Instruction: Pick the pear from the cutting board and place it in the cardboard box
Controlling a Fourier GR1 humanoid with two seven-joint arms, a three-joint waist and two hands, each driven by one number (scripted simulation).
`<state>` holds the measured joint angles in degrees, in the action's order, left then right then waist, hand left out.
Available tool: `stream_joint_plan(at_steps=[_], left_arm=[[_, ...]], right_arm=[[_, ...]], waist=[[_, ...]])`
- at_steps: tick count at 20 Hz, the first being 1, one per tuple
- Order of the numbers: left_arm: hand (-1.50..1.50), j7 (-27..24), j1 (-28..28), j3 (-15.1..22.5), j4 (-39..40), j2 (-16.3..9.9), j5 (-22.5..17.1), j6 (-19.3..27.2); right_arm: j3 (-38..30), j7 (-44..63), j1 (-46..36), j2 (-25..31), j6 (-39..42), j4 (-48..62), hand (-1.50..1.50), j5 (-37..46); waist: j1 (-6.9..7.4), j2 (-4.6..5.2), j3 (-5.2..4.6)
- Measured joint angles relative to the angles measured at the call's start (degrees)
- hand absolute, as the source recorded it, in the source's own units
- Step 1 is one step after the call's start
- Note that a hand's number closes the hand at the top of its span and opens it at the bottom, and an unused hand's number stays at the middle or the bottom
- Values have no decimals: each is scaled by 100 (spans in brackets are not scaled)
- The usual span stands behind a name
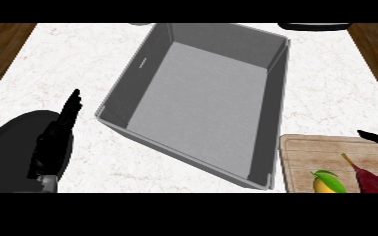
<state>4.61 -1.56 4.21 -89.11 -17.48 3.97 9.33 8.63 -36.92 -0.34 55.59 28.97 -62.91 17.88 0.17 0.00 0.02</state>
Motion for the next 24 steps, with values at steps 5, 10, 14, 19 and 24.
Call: stream_joint_plan(at_steps=[5, 10, 14, 19, 24], left_arm=[[0, 121, 145, -82, 43, 65, 62, -82], [0, -111, 33, -181, 159, 151, 103, -154], [0, -57, 21, -192, 96, 235, 200, -151], [0, 32, 32, -272, 9, 269, 259, -221], [0, 98, 118, -390, 8, 248, 290, -322]], right_arm=[[6, -130, -121, -104, -62, 257, -150, 176], [-35, -119, 24, -191, -90, 150, -150, 221], [-6, -138, -47, -358, -139, 291, -150, 351], [-3, -117, 52, -458, -166, 135, -150, 505], [93, -194, -16, -551, -206, 312, 150, 737]], waist=[[-1, 2, 0], [-14, -1, 0], [-5, 0, -3], [-14, -3, -4], [-13, -8, -27]])
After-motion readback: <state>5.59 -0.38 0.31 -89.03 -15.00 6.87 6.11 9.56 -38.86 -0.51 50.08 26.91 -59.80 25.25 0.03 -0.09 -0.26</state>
